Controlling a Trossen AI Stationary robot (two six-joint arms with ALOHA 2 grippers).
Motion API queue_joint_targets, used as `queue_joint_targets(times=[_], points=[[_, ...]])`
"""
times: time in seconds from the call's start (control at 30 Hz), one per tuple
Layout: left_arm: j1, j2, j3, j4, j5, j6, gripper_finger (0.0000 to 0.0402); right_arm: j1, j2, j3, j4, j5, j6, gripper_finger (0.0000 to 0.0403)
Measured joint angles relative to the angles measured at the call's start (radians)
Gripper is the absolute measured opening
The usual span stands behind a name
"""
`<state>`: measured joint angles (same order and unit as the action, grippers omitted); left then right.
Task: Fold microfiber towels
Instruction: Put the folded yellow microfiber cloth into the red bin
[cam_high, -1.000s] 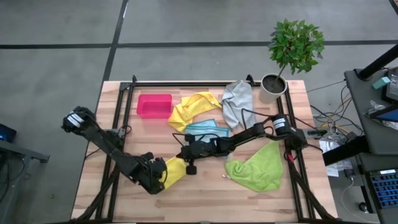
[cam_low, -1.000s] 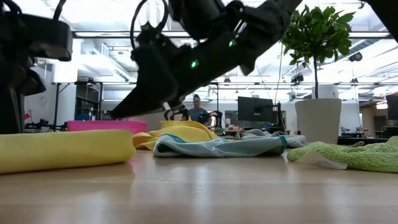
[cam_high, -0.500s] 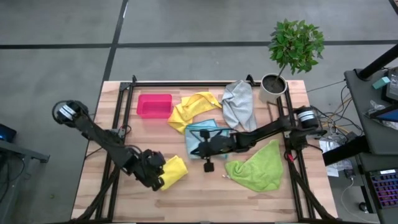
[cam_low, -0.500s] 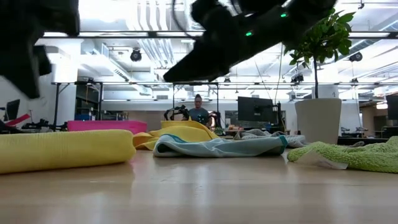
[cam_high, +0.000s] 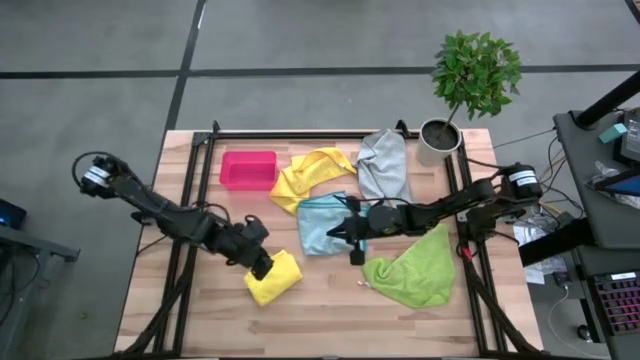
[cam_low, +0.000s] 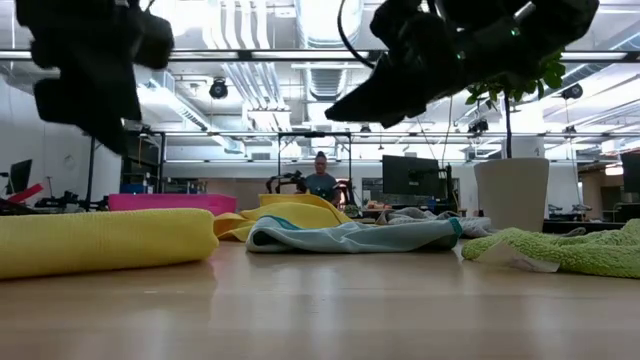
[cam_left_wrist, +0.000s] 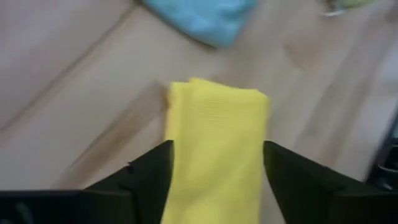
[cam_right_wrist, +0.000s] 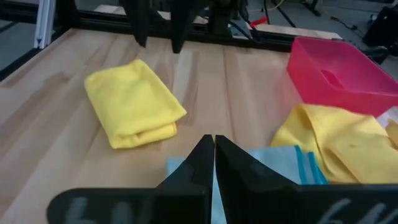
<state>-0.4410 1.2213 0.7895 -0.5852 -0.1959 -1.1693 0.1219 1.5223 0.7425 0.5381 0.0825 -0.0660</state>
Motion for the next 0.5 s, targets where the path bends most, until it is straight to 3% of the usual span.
queue_joint_targets(times=[0.13, 0.5], points=[[0.02, 0.068, -0.01, 0.001, 0.055, 0.024, 0.0266, -0.005, 0.002, -0.011, 0.003, 0.0, 0.004, 0.0009], [0.021, 0.241, -0.005, 0.057, 0.076, 0.057, 0.027, -0.008, 0.033, -0.012, 0.026, 0.0, 0.006, 0.0009]])
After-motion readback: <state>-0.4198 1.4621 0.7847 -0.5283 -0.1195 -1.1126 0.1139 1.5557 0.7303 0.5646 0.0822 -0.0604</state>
